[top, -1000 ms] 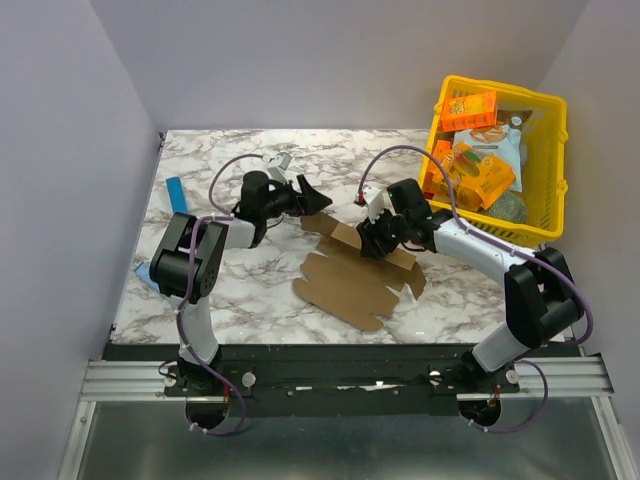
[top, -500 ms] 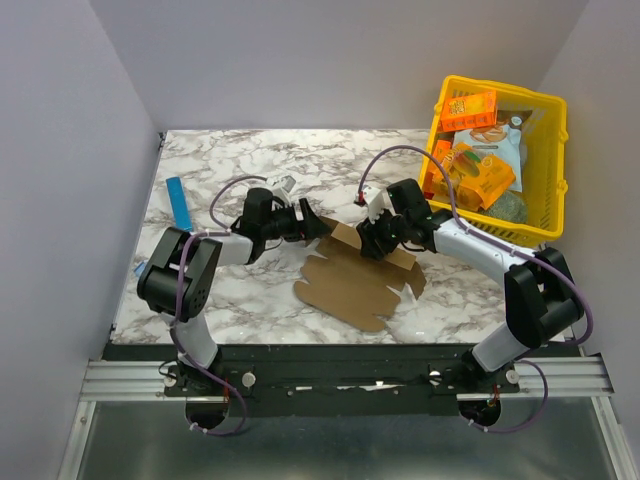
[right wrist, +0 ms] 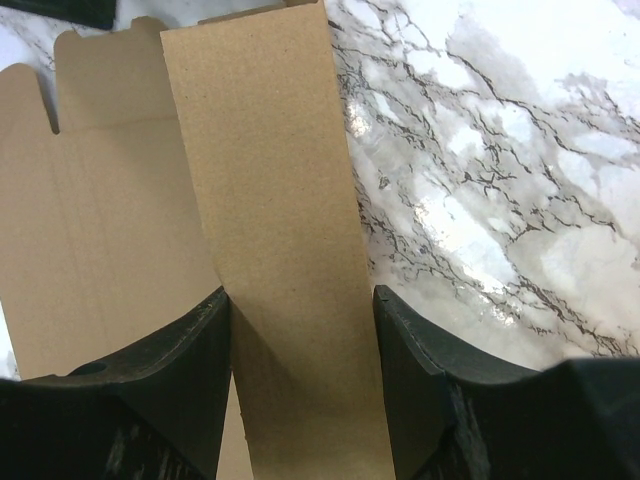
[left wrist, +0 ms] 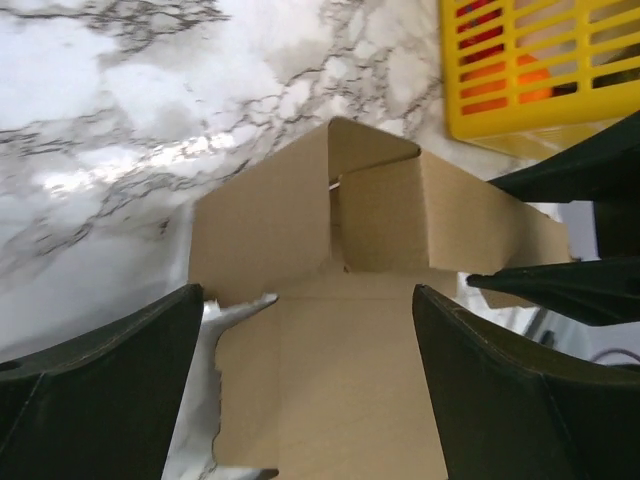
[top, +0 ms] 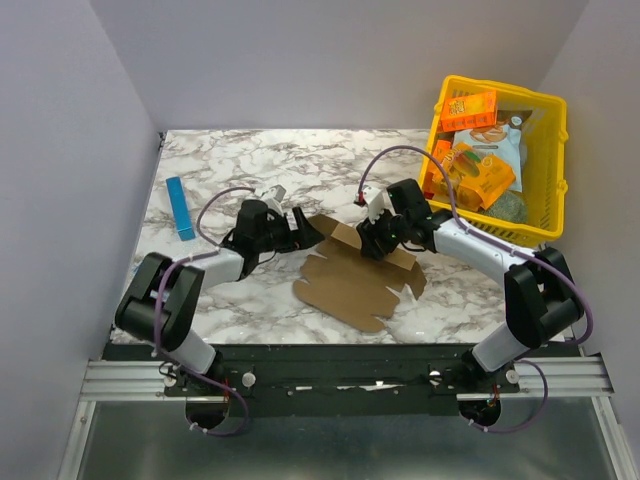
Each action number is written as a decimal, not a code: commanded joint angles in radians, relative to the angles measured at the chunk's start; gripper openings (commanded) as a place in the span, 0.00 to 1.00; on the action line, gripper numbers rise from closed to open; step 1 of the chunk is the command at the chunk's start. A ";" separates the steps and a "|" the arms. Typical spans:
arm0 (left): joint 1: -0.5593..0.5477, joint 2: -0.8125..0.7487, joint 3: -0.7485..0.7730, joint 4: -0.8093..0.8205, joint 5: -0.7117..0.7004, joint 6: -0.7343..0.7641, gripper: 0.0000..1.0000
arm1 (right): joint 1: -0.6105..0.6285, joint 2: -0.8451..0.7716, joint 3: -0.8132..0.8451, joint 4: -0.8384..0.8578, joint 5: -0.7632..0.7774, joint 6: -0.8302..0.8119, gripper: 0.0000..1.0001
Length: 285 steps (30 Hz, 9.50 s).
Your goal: Fold the paper box
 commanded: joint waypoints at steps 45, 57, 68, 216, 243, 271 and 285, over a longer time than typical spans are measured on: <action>-0.229 0.065 0.068 -0.028 -0.279 0.169 0.43 | 0.001 0.006 -0.034 -0.015 -0.001 0.005 0.49; -0.277 0.114 0.057 0.044 -0.255 0.115 0.42 | 0.001 0.012 -0.033 -0.016 -0.001 0.007 0.49; -0.286 0.149 0.033 0.086 -0.251 0.057 0.41 | 0.001 0.009 -0.034 -0.015 0.007 0.007 0.49; -0.459 -0.276 -0.243 0.058 -0.951 0.511 0.02 | 0.092 -0.121 -0.047 0.001 0.337 -0.001 0.62; -0.389 -0.572 -0.194 -0.165 -0.744 0.305 0.99 | 0.343 -0.116 -0.217 0.406 0.718 -0.260 0.15; -0.119 -0.070 0.321 -0.371 -0.259 0.299 0.99 | 0.388 -0.043 -0.191 0.564 0.823 -0.484 0.15; -0.082 -0.004 0.425 -0.431 -0.172 0.425 0.99 | 0.386 -0.055 -0.200 0.541 0.791 -0.463 0.15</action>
